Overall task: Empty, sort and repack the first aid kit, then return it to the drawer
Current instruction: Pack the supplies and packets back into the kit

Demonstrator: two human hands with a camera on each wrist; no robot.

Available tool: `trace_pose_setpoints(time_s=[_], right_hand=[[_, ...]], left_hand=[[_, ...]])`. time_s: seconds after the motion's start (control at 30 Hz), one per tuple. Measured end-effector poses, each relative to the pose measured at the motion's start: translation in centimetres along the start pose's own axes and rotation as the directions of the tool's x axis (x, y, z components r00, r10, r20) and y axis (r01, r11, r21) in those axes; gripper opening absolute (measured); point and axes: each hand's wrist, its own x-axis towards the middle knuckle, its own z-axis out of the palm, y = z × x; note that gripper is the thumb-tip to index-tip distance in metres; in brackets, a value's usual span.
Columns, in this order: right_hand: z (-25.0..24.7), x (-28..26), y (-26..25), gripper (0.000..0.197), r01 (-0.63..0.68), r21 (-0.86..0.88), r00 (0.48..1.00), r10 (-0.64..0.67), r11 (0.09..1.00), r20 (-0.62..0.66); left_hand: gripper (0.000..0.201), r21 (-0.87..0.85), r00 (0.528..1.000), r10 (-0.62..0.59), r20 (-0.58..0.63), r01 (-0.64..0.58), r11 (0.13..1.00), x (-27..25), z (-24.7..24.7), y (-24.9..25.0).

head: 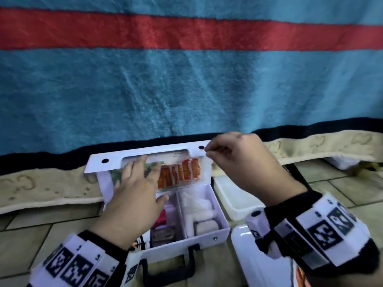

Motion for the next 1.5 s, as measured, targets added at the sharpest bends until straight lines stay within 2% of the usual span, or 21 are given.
trace_pose_setpoints(time_s=[0.1,0.17,0.23,0.33,0.4,0.43,0.47,0.53,0.6,0.7,0.77,0.8,0.9,1.03,1.2,1.37,1.43,1.5], right_hand=[[-2.7,-4.1,3.5,0.004,-0.208,-0.044,0.974,0.211,0.977,0.082],[-4.0,-7.3,6.1,0.004,-0.341,-0.121,0.923,0.357,0.932,0.147],[-4.9,-10.8,8.5,0.012,-0.466,-0.254,0.828,0.519,0.848,0.212],[-5.1,-16.1,11.1,0.034,-0.566,-0.483,0.616,0.732,0.668,0.290],[-4.7,-18.6,11.8,0.043,-0.609,-0.496,0.531,0.783,0.619,0.325],[-4.4,-19.4,11.9,0.046,-0.635,-0.470,0.515,0.789,0.613,0.335],[-4.0,-20.0,11.9,0.049,-0.642,-0.452,0.517,0.786,0.619,0.340],[-3.3,-20.5,11.8,0.051,-0.600,-0.483,0.555,0.766,0.638,0.323],[-3.1,-20.3,11.4,0.051,-0.524,-0.548,0.596,0.741,0.652,0.311],[-3.0,-19.7,11.0,0.050,-0.427,-0.581,0.613,0.694,0.693,0.377],[-2.8,-19.3,10.8,0.040,-0.369,-0.597,0.630,0.664,0.712,0.402],[-2.6,-19.2,10.8,0.036,-0.346,-0.611,0.635,0.657,0.712,0.406],[-2.2,-19.0,10.6,0.032,-0.327,-0.639,0.640,0.661,0.696,0.392],[-1.8,-18.9,10.4,0.032,-0.354,-0.654,0.642,0.682,0.668,0.350],[-2.0,-18.8,11.5,0.028,-0.398,-0.614,0.643,0.685,0.682,0.343],[-2.6,-18.7,11.8,0.028,-0.444,-0.570,0.636,0.691,0.691,0.343],[-2.8,-18.8,11.9,0.025,-0.486,-0.546,0.625,0.708,0.683,0.329],[-3.3,-18.8,12.4,0.021,-0.590,-0.481,0.597,0.752,0.648,0.281]], left_hand=[[0.073,-0.013,0.998,0.067,0.009,-0.067,0.998,-0.3,0.4,2.4],[0.070,-0.025,0.990,0.138,0.036,-0.137,0.990,-0.5,0.7,4.1],[0.064,-0.048,0.973,0.219,0.079,-0.216,0.975,-0.8,1.1,6.0],[0.054,-0.088,0.915,0.370,0.161,-0.360,0.929,-1.4,2.1,9.0],[0.047,-0.125,0.857,0.466,0.221,-0.449,0.885,-1.8,3.2,10.9],[0.045,-0.143,0.825,0.508,0.248,-0.487,0.861,-1.9,3.7,11.8],[0.044,-0.162,0.791,0.550,0.269,-0.526,0.835,-2.1,4.3,12.6],[0.047,-0.193,0.701,0.629,0.336,-0.602,0.774,-2.3,5.5,14.0],[0.049,-0.226,0.586,0.697,0.413,-0.675,0.702,-2.5,6.8,15.3],[0.049,-0.272,0.428,0.745,0.511,-0.741,0.613,-3.0,8.7,16.9],[0.050,-0.264,0.361,0.742,0.565,-0.773,0.577,-3.4,9.7,17.5],[0.050,-0.236,0.348,0.730,0.589,-0.789,0.567,-3.6,10.0,17.6],[0.050,-0.162,0.368,0.708,0.603,-0.813,0.560,-3.7,10.8,17.5],[0.046,-0.171,0.397,0.722,0.567,-0.800,0.575,-4.1,11.3,17.5],[0.043,-0.199,0.442,0.747,0.497,-0.780,0.594,-4.7,10.9,17.4],[0.037,-0.183,0.491,0.711,0.503,-0.743,0.643,-4.6,10.6,17.8],[0.035,-0.198,0.534,0.682,0.500,-0.696,0.690,-4.5,10.6,17.5],[0.035,-0.226,0.588,0.646,0.488,-0.630,0.743,-4.5,10.1,16.5]])
